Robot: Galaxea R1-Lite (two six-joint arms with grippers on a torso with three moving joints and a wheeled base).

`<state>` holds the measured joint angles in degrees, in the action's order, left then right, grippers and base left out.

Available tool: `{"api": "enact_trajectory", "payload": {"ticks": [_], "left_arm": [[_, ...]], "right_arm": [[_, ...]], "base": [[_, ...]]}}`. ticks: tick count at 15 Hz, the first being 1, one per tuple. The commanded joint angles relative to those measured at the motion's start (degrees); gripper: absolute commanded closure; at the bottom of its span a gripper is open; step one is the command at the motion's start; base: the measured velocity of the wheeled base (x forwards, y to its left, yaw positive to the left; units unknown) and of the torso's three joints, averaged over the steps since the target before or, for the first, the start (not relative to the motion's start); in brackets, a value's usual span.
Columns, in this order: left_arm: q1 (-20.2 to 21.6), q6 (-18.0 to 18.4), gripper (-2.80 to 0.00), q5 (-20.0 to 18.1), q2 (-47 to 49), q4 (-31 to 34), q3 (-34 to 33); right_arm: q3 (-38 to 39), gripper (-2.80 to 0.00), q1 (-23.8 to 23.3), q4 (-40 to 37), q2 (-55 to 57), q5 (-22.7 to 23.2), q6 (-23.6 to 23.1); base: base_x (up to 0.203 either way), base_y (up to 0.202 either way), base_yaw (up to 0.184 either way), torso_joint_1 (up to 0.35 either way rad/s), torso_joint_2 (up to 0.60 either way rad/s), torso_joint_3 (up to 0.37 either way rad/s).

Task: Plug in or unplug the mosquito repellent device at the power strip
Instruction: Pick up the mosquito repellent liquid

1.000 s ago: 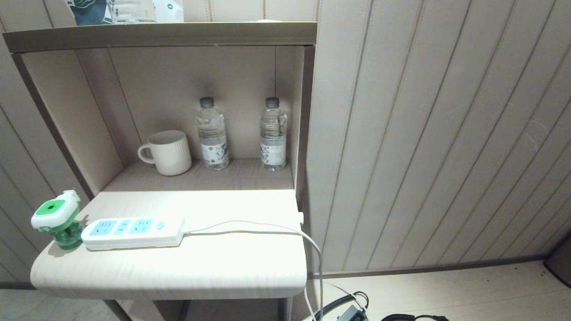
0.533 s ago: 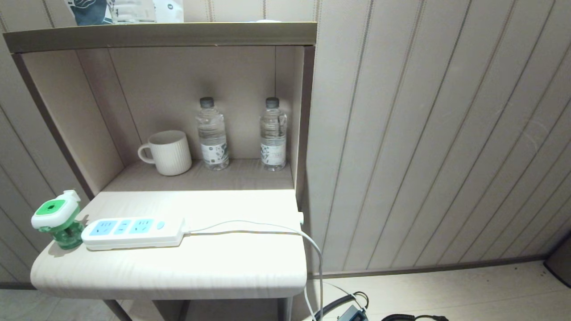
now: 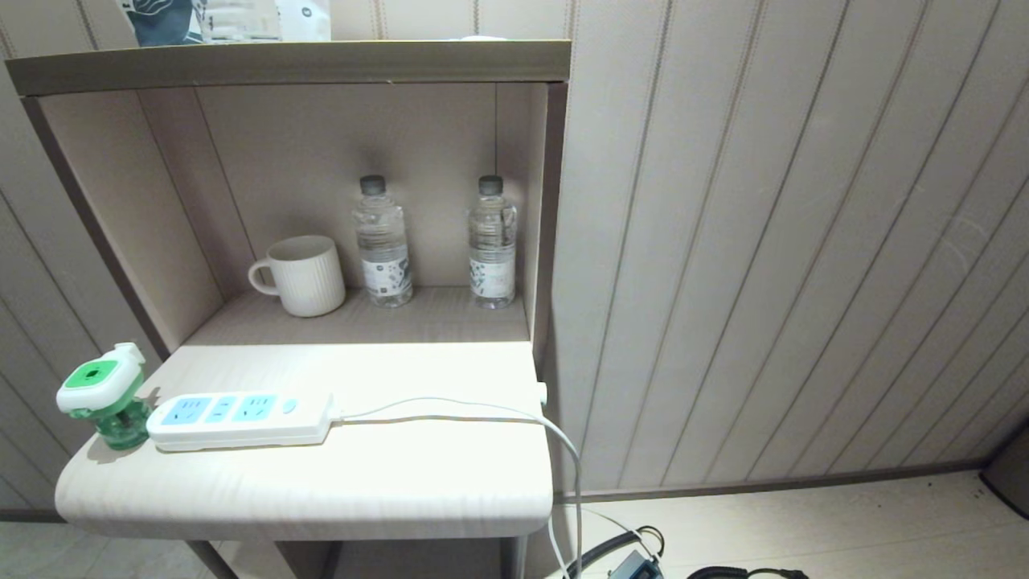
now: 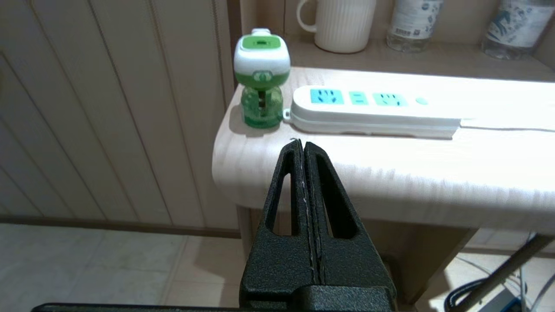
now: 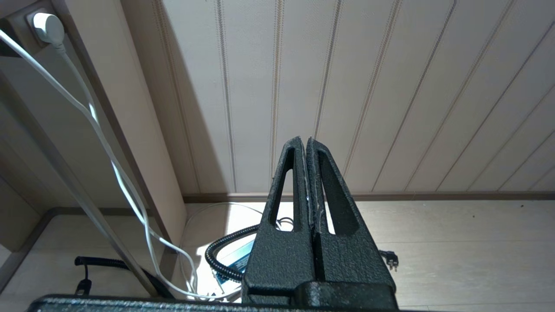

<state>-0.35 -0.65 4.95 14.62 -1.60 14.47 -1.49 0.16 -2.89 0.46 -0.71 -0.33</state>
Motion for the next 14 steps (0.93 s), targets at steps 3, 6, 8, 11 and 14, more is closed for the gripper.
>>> {"api": "enact_trajectory", "payload": {"ticks": [3,6,8,11,14], "left_arm": [[0.0,-1.9,0.0,0.3,14.6,-11.2,-3.0],[0.0,-3.7,-2.8,0.3,17.6,-15.2,-3.9],[0.0,-3.5,-2.8,0.3,16.7,-15.1,-4.0],[0.0,-2.0,-2.8,0.5,16.4,-15.2,-5.6],[0.0,-1.5,-2.8,0.7,17.6,-15.9,-5.9]], "right_arm": [[0.0,0.0,0.0,0.0,0.0,0.0,0.0],[0.0,0.0,0.0,0.0,0.0,0.0,0.0],[0.0,0.0,0.0,0.0,0.0,0.0,0.0],[0.0,0.0,0.0,0.0,0.0,0.0,0.0],[0.0,0.0,0.0,0.0,0.0,0.0,0.0]], "base": [[0.0,0.0,0.0,0.0,0.0,0.0],[0.0,0.0,0.0,0.0,0.0,0.0],[0.0,0.0,0.0,0.0,0.0,0.0],[0.0,0.0,0.0,0.0,0.0,0.0],[0.0,0.0,0.0,0.0,0.0,0.0]]}}
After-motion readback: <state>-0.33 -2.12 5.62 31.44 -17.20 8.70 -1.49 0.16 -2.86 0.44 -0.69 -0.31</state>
